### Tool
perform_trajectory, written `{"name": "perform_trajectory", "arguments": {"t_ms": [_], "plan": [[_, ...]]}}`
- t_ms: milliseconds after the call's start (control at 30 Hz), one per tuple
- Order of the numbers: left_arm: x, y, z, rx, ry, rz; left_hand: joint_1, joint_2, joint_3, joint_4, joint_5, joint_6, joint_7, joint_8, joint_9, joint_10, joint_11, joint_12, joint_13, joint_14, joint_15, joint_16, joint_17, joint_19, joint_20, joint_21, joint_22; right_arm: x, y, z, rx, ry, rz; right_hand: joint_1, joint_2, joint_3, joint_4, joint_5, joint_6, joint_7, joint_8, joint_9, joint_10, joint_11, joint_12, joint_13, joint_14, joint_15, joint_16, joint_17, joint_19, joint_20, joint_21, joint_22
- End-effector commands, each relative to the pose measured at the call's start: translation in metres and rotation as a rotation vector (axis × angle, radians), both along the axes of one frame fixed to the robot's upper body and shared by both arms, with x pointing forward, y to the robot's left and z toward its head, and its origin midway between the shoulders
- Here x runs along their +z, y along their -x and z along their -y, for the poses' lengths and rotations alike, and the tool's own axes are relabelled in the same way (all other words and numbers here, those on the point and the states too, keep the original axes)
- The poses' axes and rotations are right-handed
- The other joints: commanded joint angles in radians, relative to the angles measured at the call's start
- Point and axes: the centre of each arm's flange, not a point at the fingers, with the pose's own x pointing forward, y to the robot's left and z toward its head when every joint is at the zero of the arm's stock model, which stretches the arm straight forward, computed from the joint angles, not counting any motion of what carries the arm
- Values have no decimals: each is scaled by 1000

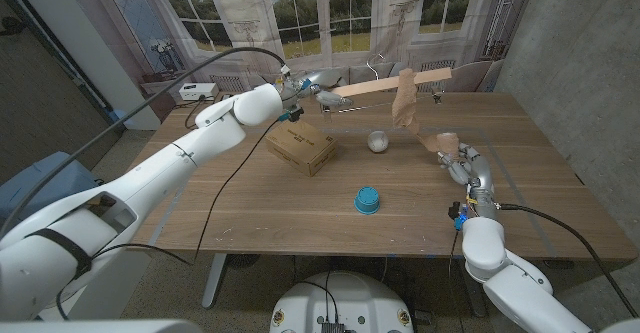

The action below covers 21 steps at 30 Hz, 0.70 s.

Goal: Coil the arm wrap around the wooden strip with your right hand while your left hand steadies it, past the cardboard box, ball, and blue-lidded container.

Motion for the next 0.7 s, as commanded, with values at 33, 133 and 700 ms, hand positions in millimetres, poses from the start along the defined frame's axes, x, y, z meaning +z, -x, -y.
{"name": "perform_trajectory", "arguments": {"t_ms": [33,133,700], "plan": [[0,-1,1,11,-12,1,13,-3,7,-3,8,-14,26,8,2,4,-19,5,0,4,-2,9,7,8,-46,2,2,-1,30,-10,-18,56,27,87,93,13,4,5,452,30,107,5,331,-10,66,4,0,-56,-2,3,-3,-1,6,1],[0,-1,2,13,-15,0,13,-4,8,-3,9,-14,26,10,2,3,-21,5,0,6,-3,8,3,8,-46,3,3,-1,46,-9,-23,58,58,86,92,13,4,5,452,30,106,4,332,-12,66,4,1,-58,-3,3,-4,0,9,0],[-4,-6,11,24,-58,-5,12,-4,8,-2,16,-16,26,13,-4,6,-15,5,0,8,-2,10,1,8,-45,3,3,16,87,-15,44,152,143,87,88,17,-1,6,466,32,107,2,342,-13,67,3,13,-58,-5,3,-3,2,23,-5]]}}
